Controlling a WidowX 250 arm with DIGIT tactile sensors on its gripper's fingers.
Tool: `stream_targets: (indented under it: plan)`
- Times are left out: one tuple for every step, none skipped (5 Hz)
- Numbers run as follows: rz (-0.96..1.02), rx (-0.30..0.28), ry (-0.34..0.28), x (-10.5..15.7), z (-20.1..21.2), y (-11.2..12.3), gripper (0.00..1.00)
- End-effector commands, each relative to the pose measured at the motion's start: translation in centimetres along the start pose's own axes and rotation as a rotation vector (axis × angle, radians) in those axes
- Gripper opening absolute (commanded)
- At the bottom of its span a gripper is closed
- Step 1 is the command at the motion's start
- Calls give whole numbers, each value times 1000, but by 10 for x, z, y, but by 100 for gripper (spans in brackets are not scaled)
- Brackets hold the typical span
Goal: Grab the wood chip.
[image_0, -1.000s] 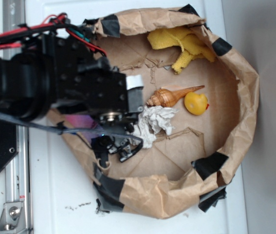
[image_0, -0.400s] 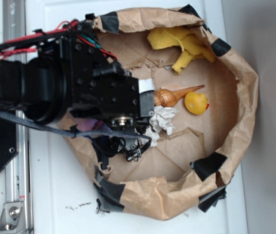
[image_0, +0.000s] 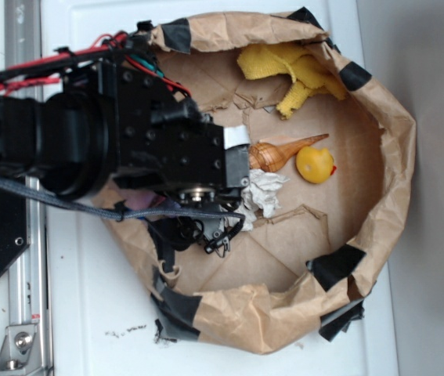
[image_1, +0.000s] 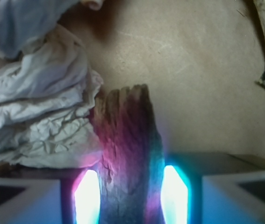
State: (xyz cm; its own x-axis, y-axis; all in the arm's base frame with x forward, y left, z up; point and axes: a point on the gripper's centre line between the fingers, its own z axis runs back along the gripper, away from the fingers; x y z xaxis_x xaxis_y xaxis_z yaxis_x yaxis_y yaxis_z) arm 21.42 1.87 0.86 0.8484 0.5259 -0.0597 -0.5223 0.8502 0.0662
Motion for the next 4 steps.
stream_targets:
  plan:
    - [0,64,-31,8,5,19,0]
    - [-192,74,-182,30,57,20,0]
    - [-246,64,-298,51,111,21,0]
    - [-283,15,-261,57,160,19,0]
